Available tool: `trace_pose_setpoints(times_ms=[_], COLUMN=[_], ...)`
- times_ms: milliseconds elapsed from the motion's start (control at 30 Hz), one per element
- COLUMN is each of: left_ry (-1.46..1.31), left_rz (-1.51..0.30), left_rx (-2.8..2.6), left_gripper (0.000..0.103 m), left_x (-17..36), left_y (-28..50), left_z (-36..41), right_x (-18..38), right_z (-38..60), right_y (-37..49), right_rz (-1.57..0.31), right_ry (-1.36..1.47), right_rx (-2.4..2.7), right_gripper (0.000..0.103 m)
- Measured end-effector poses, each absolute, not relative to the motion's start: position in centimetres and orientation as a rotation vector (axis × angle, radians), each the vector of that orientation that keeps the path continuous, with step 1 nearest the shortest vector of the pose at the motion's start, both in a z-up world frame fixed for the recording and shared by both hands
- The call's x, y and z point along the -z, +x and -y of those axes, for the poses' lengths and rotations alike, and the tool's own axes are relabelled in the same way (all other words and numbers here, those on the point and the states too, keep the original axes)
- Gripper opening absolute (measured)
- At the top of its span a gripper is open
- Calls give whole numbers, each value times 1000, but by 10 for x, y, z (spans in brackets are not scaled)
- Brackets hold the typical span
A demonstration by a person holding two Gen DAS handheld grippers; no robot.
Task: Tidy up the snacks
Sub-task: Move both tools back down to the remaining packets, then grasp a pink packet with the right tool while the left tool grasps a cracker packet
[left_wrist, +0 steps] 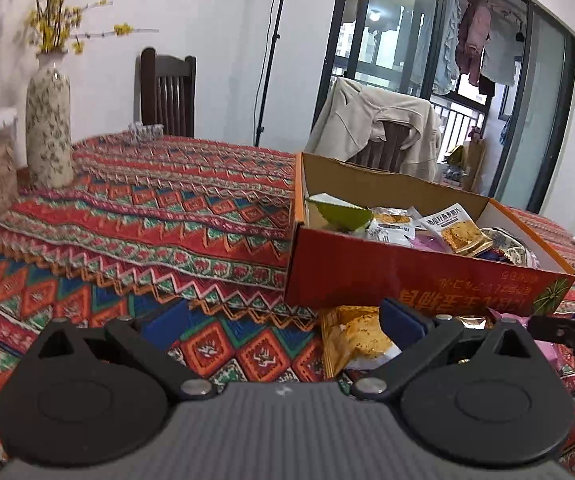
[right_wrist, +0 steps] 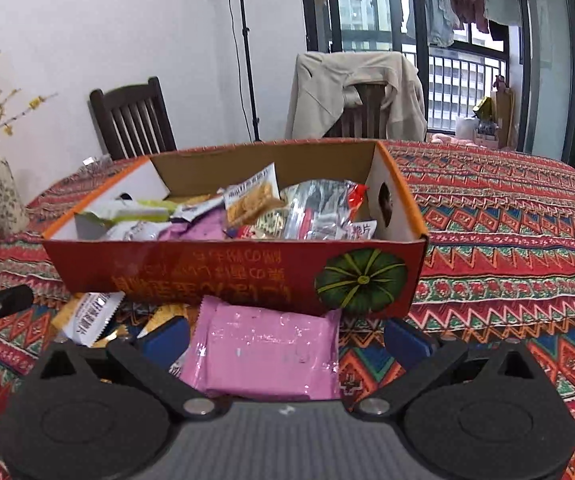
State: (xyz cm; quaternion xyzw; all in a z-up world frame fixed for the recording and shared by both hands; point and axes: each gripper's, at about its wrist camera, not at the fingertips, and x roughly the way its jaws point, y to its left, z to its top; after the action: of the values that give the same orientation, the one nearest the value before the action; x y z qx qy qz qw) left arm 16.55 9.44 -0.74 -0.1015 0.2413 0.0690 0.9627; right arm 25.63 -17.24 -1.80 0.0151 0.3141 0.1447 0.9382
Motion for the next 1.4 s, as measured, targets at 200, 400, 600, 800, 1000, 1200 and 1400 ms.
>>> trace_pose_setpoints(times_ms=[200,400,600,800,1000,1200,1400], left_ry=[-192,-188,-203,-204,-225,-256,-254], left_rz=[-450,-439,-445,-463,-468,-518,-532], left_rx=[-129,-134,-137,-138,-120,-104,-112], left_gripper=[103,103,103,103,103,103,103], left_x=[7,6,7,8,10,15,18], left_y=[160,158,159,161,162,170,173], left_z=[-92,-91,-94,-95,-97,-101,-101], right_x=[31,48,50,49,47,43,39], right_z=[162,160,151,148,148,146,151], right_y=[270,273,272,272,266,249,228], right_rz=[-690,-707,-707,-706,-686,-650,-606], right_ry=[-14,-3,-42,-52,-65,-97,-93], right_rx=[-249,-231,-223,-230,-274,-319,-325], right_gripper=[103,103,103,103,91,70,68])
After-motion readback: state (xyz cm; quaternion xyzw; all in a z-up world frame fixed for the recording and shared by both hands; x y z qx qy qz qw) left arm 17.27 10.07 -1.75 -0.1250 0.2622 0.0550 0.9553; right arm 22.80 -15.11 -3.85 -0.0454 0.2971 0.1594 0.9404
